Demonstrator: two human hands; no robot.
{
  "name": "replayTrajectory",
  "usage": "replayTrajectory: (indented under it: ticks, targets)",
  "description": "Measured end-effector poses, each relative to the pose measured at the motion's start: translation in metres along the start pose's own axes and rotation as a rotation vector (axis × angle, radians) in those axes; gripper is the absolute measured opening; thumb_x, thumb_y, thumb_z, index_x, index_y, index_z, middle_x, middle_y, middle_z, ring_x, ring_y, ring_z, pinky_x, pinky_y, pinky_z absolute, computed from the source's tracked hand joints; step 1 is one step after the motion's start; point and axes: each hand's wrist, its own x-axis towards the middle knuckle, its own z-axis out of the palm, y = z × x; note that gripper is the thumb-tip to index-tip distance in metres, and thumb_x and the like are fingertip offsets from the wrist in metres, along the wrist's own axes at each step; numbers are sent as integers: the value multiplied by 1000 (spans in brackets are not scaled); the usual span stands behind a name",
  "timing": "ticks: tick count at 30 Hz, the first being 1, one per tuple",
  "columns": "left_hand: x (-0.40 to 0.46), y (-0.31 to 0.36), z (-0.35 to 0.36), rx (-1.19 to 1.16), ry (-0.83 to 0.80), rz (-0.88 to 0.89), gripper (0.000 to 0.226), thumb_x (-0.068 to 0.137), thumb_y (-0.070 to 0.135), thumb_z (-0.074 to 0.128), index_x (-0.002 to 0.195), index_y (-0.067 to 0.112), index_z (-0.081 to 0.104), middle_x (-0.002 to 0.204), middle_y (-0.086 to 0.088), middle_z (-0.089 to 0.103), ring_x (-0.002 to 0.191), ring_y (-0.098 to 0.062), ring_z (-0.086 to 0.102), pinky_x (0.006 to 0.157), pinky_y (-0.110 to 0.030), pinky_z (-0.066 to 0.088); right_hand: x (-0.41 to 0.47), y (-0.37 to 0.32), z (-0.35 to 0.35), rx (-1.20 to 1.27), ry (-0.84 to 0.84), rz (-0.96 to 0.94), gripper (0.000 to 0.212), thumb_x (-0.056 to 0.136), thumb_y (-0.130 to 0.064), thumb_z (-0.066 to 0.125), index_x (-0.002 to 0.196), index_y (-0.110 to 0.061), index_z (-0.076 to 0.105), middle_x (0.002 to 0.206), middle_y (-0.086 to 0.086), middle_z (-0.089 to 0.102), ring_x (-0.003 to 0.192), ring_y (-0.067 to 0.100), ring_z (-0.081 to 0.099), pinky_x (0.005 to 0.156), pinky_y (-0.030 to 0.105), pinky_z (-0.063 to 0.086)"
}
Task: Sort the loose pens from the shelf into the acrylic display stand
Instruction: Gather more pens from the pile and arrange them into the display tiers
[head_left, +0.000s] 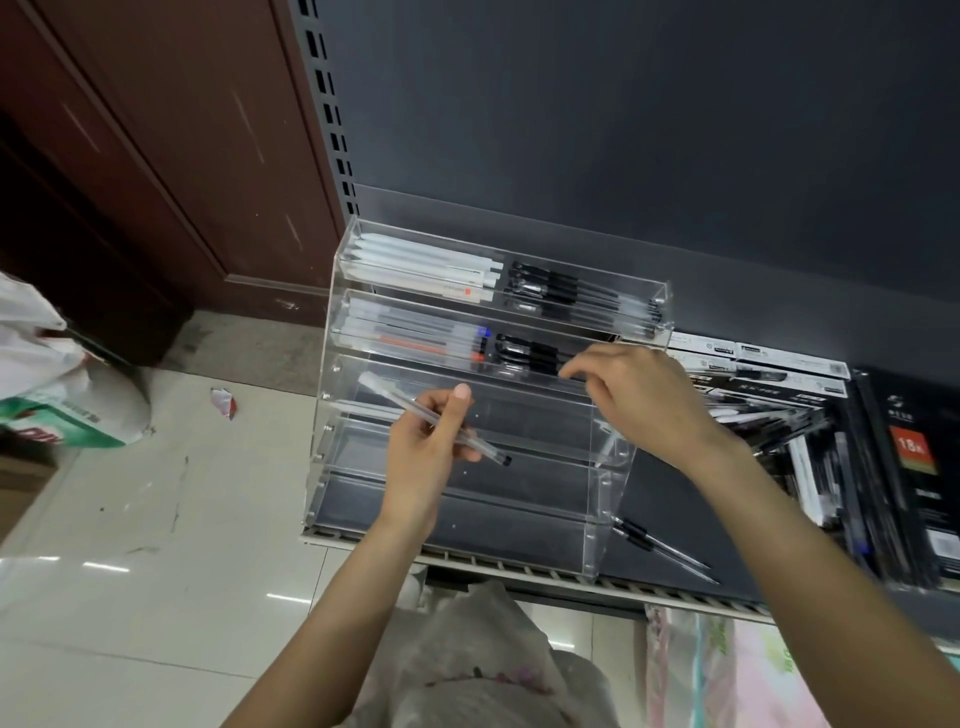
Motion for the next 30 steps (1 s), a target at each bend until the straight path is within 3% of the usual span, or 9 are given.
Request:
replayTrajectory:
  ticks: [5,8,11,15,18,20,23,26,30]
  targets:
    - [-3,1,-2,-28,19,-27,24,93,26,54,85,4,59,56,5,60,53,-6,60,55,-16,51,-5,-5,17,104,111,54,24,92,-2,51,102,-11,70,104,2,69,87,15,65,80,29,52]
    - [-6,5,-5,-59,38,-37,22,94,23,55,85,4,59,60,4,60,55,-6,61,55,-15,51,-10,-12,27,95,243,109,20,88,0,55,99,-9,70,101,5,69,90,20,62,80,38,54]
    - [-9,8,-9,-77,39,-31,20,94,22,55,84,5,59,62,1,61,56,-6,62,56,-15,51,-18,-37,22,214,402,85,18,91,-11,54,101,-13,70,100,-1,67,97,15,58,86,27,46]
    - [-9,16,-15,-99,57,11,20,94,23,55,80,9,59,64,-2,61,59,-10,62,57,-18,51,-23,-93,20,412,168,24,24,88,-39,58,106,-24,66,98,-13,66,86,3,61,74,23,51]
    - [-4,30,-17,-127,62,69,22,92,27,55,78,10,59,63,-4,62,58,-14,63,60,-22,53,-14,-105,24,405,208,-29,11,85,-28,64,94,-23,68,87,-12,67,73,6,62,64,30,53]
    - [-1,42,-18,-136,32,94,30,88,36,54,85,7,63,70,-5,64,62,-12,65,62,-21,54,-3,-102,18,406,287,-42,8,84,-19,68,92,-20,71,85,-8,68,69,7,62,63,26,52]
    - [11,52,-31,8,109,176,35,90,37,55,105,6,63,79,5,66,74,-6,64,64,-15,51,15,-79,9,315,409,14,9,83,-16,69,91,-18,73,85,-5,71,67,7,63,63,23,53]
    - [30,50,-62,319,289,335,28,90,25,62,117,21,54,102,7,59,90,-4,56,73,-8,43,35,-57,12,187,398,100,8,83,-18,71,90,-20,74,84,-5,72,67,9,63,61,33,56]
    - [57,43,-92,556,291,384,41,88,14,64,126,22,52,115,8,55,105,-7,52,90,-17,39,55,-62,24,44,340,69,5,83,-19,71,86,-22,74,83,-6,73,70,15,67,60,27,52]
